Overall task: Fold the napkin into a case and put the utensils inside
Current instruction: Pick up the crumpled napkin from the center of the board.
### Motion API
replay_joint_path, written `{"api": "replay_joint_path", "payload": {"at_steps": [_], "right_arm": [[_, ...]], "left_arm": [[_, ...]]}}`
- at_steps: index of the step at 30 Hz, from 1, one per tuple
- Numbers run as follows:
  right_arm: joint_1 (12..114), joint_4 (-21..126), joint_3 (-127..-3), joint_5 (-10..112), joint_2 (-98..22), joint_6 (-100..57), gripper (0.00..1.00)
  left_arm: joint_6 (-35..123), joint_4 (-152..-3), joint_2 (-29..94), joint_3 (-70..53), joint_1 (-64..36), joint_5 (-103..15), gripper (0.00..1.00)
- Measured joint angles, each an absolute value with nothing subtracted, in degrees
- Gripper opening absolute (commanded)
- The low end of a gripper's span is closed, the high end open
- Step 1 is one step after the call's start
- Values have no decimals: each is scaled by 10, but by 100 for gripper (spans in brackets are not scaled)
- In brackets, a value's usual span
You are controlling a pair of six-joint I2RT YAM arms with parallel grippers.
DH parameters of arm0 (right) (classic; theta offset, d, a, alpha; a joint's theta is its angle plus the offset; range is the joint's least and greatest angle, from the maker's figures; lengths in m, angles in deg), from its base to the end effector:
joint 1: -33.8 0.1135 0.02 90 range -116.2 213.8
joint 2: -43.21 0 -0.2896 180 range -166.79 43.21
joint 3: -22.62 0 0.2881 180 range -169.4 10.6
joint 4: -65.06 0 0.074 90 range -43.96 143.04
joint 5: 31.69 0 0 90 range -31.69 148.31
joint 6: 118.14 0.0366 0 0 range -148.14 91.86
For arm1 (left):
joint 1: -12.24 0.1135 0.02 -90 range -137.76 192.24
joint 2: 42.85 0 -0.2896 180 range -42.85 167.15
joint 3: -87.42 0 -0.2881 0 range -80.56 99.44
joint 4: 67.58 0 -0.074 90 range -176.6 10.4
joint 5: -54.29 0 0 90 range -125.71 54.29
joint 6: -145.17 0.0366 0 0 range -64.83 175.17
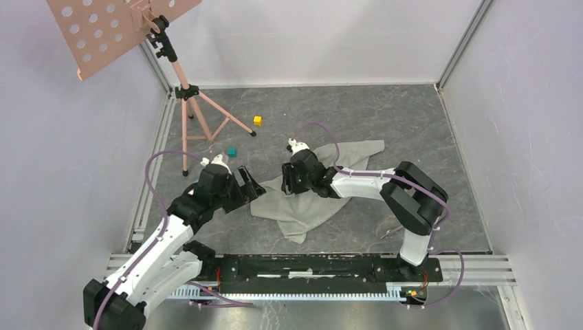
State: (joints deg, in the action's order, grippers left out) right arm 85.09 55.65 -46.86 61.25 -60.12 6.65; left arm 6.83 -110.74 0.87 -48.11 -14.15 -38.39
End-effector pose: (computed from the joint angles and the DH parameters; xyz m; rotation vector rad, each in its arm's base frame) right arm 0.2557 0.3161 0.1591 -0.3219 2.4075 0.6708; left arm 0.1608 -0.0817 0.2429 -0.4360 2.3795 -0.6923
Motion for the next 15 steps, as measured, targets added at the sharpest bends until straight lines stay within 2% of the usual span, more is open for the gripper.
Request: {"api": "replay_joint_path", "payload": {"at_steps": [2, 3, 8, 10, 15], "right_arm": [[851, 550, -483, 620, -613, 72, 7], [851, 548, -488, 624, -614, 71, 1], [822, 525, -493, 591, -575, 75, 0], [786, 523, -478, 560, -522, 75, 0], [623, 499, -418, 486, -312, 53, 0]], "left_arm": [[69, -1107, 18, -481, -142, -391, 99], [69, -1107, 23, -481, -142, -393, 99], [69, -1107, 39, -480, -142, -401, 100], [70, -1107, 45, -477, -142, -403, 100], [70, -1099, 71, -461, -142, -408, 100]]}}
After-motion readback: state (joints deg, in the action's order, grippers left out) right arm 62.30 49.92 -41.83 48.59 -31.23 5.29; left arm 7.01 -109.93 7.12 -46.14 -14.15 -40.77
